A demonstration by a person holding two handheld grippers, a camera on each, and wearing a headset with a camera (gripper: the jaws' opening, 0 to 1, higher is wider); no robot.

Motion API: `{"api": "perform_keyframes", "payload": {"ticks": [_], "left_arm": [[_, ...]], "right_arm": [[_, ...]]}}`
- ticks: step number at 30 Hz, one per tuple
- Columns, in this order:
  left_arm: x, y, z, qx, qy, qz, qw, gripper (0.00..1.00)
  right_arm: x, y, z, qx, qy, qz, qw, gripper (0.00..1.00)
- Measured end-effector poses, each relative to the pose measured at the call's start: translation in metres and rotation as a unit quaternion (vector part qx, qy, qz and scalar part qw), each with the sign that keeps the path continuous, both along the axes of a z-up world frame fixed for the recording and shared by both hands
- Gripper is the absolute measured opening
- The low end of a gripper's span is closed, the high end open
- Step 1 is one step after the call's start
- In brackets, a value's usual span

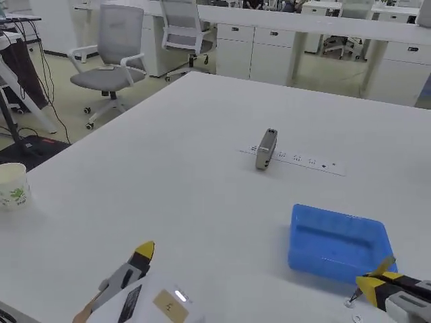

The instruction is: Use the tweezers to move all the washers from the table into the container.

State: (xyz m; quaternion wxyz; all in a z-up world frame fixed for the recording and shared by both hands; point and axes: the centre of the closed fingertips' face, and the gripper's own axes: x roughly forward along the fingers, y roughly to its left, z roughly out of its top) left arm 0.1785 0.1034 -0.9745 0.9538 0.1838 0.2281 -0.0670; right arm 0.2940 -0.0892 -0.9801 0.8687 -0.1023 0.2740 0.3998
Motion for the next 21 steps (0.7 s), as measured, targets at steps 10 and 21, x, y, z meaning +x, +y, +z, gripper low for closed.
{"api": "perform_keyframes", "payload": {"ticks": [10,21], "left_arm": [[0.000,0.005,0.004,0.004,-0.009,0.009,0.9999,0.96],[0.000,0.008,0.005,0.008,-0.012,0.018,0.9997,0.96]], "right_arm": [[0.027,0.007,0.032,0.010,-0.038,-0.014,0.9991,0.02],[0.060,0.010,0.011,-0.012,-0.042,-0.032,0.9985,0.02]]}}
